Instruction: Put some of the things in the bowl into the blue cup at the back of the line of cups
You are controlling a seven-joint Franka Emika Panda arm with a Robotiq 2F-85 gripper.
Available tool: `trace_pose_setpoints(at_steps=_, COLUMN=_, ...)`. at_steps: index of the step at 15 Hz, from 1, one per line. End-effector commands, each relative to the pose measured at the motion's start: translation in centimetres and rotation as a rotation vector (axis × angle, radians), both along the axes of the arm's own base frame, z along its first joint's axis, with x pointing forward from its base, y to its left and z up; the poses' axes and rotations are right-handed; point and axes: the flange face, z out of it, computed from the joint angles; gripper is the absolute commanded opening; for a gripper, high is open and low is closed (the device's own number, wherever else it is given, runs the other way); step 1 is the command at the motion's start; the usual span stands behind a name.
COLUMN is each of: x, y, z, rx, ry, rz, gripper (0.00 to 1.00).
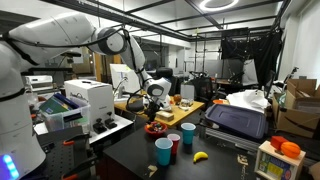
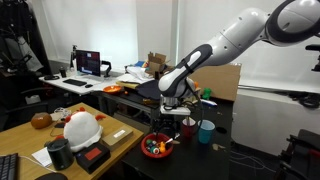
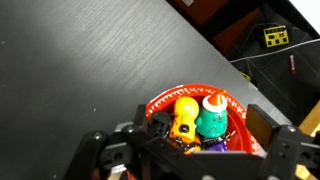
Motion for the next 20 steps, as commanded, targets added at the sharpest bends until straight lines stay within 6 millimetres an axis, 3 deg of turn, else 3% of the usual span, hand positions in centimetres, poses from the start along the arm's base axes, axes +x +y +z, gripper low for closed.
trace_pose_setpoints(at_steps=1, x=0.7, y=1.1, z=-1.5, rx=-0.037, ry=0.049, rz=-0.011, gripper=1.00)
trace_pose_setpoints(at_steps=5, x=1.7, y=0.6, z=-3.4, rx=-0.055, ry=0.051, rz=-0.042, gripper=1.00)
trace_pose_setpoints(at_steps=6, x=2.1, y=0.3, z=-3.6, rx=-0.063, ry=0.035, rz=-0.047, gripper=0.75)
trace_pose_setpoints(at_steps=8, x=3.0, y=-0.5, z=-3.7, rx=-0.074, ry=0.015, rz=-0.062, gripper=0.66)
trace_pose_setpoints(at_steps=15, x=4.6, y=-2.2, z=-3.5, rx=-0.093, ry=-0.003, rz=-0.091, gripper=0.12)
trace_pose_setpoints(at_steps=17, x=4.8, y=-2.6, z=-3.3, rx=-0.092, ry=-0.003, rz=-0.090, gripper=0.00)
trace_pose_setpoints(at_steps=20, x=5.2, y=-3.4, z=-3.0, rx=-0.091, ry=-0.003, rz=-0.094, gripper=0.00)
